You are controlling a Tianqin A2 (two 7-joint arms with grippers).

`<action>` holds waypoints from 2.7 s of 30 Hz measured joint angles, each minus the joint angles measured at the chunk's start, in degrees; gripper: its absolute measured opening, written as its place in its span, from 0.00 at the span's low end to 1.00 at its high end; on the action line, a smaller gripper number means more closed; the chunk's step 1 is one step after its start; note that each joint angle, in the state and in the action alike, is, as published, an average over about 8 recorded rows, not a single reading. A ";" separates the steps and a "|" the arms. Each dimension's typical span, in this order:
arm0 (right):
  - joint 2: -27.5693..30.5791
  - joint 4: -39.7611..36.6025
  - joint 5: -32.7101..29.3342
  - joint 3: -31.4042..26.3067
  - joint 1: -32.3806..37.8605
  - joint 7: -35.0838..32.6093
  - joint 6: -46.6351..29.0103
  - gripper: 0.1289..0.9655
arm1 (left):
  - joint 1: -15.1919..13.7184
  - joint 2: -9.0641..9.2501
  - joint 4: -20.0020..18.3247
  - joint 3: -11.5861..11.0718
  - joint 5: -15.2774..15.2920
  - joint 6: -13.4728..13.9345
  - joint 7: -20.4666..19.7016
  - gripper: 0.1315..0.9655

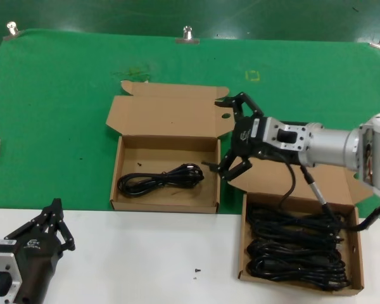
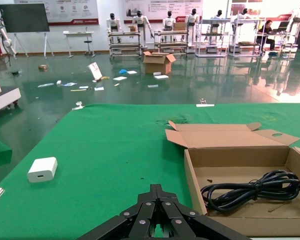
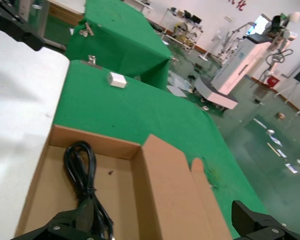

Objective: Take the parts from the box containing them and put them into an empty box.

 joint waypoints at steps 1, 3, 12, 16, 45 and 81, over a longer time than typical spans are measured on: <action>0.34 0.09 -0.52 0.74 0.02 -0.02 -0.12 0.96 | 0.00 0.00 0.00 0.00 0.00 0.00 0.00 0.01; 0.99 0.28 -1.52 2.24 0.06 -0.02 -0.31 0.97 | 0.00 0.00 0.00 0.00 0.00 0.00 0.00 0.01; 2.46 1.15 -3.51 6.27 -0.22 0.14 -0.67 1.00 | 0.00 0.00 0.00 0.00 0.00 0.00 0.00 0.01; 2.50 1.19 -3.54 6.39 -0.25 0.14 -0.68 1.00 | 0.00 0.00 0.00 0.00 0.00 0.00 0.00 0.02; 2.83 5.35 -3.96 7.69 -3.66 2.74 1.84 1.00 | 0.02 0.01 0.00 -0.02 -0.01 0.02 0.01 0.42; 6.01 46.88 -8.23 20.56 -37.38 28.93 27.17 1.00 | 0.02 0.09 0.06 -0.31 -0.18 0.26 0.32 1.00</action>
